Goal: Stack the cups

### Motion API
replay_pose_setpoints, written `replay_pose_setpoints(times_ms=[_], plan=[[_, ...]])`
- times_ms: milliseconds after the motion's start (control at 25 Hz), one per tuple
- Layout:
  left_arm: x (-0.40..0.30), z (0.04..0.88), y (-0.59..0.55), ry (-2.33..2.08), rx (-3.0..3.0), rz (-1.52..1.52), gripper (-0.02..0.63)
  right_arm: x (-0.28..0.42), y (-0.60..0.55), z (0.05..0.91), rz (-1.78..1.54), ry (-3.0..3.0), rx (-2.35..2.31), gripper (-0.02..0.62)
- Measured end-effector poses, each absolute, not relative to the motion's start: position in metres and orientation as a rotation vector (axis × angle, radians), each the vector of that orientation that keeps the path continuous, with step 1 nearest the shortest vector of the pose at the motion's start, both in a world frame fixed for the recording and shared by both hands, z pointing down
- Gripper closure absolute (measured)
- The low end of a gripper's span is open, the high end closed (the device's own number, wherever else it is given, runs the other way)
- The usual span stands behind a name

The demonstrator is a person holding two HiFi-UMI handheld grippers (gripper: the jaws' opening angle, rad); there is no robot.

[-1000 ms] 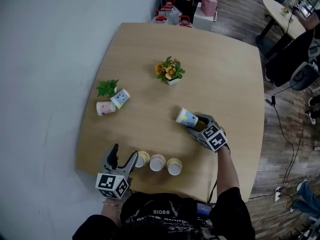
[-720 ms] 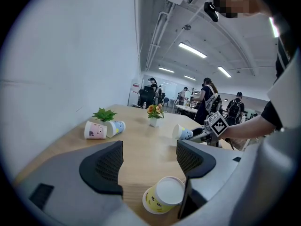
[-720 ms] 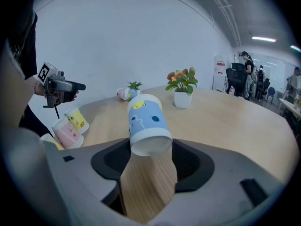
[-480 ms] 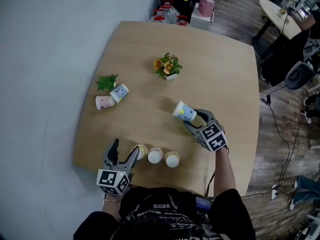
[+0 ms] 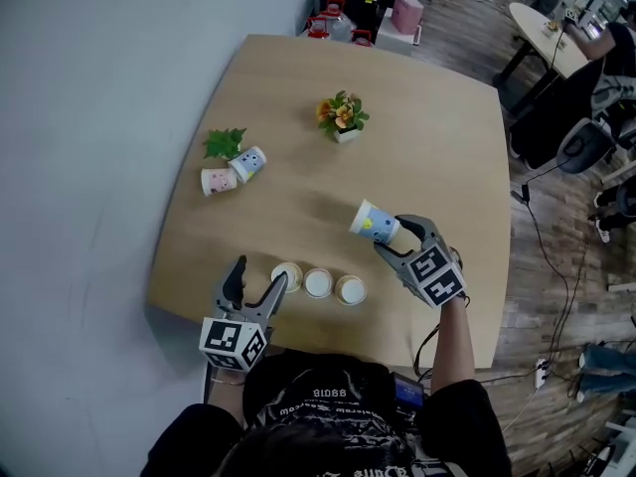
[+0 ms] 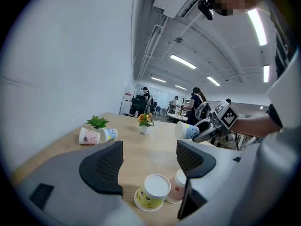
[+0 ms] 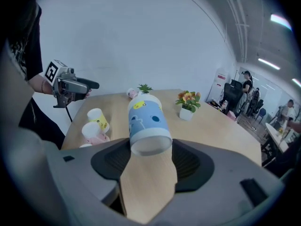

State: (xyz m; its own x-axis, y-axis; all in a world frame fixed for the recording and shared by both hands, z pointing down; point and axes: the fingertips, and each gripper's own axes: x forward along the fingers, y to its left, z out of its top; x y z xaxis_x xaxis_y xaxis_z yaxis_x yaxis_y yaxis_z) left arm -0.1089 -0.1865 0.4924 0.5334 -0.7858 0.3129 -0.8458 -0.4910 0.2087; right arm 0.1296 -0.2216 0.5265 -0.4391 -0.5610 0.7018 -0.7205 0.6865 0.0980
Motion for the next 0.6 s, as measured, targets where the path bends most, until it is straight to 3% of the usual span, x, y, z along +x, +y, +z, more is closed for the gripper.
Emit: replay_pose_setpoints(times_ms=[600], plan=[[-0.14, 0.485, -0.158, -1.294, 2.497, 0.177, 0.241, 0.084, -0.13, 0.512, 0.023, -1.835, 0.541, 0.314]])
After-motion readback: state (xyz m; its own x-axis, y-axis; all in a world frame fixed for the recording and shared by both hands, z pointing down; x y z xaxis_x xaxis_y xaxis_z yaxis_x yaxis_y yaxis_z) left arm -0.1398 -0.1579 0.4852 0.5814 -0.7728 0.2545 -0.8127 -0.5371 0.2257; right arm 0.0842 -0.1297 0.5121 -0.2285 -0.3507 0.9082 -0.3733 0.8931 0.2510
